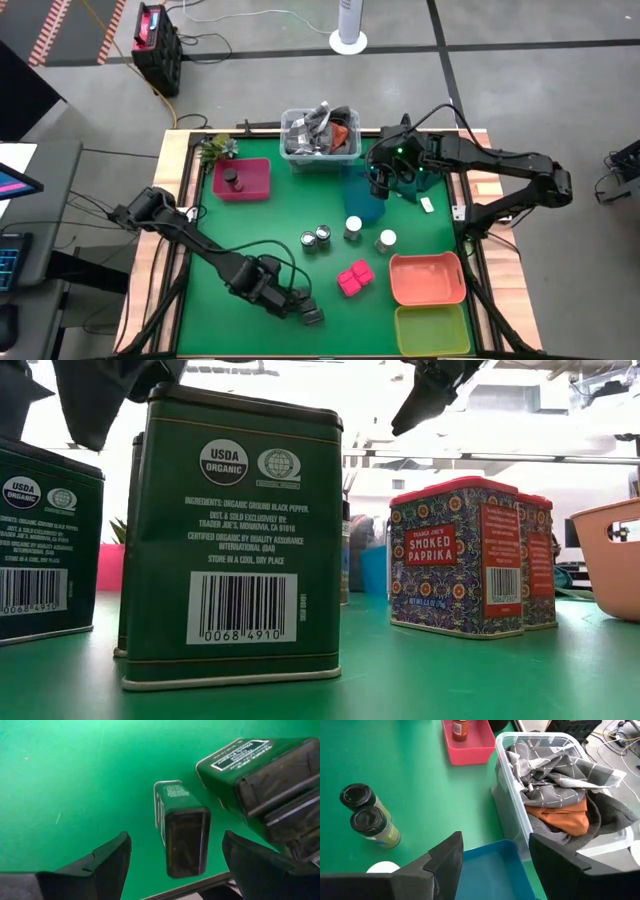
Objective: Sort spices by type
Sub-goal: Put the black seasoning can into the blue bin
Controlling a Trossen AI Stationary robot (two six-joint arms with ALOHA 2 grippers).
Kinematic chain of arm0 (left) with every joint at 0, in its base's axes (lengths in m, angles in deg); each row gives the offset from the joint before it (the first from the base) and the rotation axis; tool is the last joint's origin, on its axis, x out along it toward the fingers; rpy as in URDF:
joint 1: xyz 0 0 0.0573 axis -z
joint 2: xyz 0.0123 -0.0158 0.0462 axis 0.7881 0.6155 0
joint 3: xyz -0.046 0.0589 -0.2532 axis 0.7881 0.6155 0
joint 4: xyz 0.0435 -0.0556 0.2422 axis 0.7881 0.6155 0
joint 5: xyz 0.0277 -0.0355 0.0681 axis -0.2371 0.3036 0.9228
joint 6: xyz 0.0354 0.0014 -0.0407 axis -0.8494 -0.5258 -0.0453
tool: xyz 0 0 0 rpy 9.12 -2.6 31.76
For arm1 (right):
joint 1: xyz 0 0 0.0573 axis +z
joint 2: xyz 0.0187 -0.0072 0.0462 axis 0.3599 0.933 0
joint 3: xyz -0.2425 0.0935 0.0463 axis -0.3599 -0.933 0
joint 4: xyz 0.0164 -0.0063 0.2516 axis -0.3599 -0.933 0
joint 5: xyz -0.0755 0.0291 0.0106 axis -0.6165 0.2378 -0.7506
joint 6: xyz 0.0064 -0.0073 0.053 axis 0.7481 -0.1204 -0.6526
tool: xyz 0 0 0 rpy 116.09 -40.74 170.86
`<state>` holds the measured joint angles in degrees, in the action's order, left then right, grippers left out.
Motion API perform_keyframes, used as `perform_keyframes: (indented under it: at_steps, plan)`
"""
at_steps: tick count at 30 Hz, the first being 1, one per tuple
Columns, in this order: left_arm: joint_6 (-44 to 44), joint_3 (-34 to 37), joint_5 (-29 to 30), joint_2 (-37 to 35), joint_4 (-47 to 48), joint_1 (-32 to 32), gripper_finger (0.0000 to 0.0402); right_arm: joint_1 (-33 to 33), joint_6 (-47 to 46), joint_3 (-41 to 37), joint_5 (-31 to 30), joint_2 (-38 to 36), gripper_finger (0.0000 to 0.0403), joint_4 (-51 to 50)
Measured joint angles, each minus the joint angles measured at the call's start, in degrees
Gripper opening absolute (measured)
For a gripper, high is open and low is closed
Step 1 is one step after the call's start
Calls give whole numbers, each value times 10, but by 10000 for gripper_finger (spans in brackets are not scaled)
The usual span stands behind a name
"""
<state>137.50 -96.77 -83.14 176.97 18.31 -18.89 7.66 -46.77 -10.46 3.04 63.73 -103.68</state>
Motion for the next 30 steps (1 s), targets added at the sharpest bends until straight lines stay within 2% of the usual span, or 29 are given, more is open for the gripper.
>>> perform_keyframes:
  at_steps: [10,15,19,27,30]
  plan:
    - [-37,0,-18,45,-4,4,300,3,-2,0,0,0,255,0]
    - [-64,0,-11,46,-12,3,291,3,-2,0,0,0,255,-1]
    - [-78,0,-5,46,-14,2,247,3,-2,0,0,0,255,0]
    - [-96,0,-8,46,-26,3,122,3,-3,0,0,0,255,0]
    - [-102,0,-9,43,-20,3,115,3,-3,0,0,0,255,0]
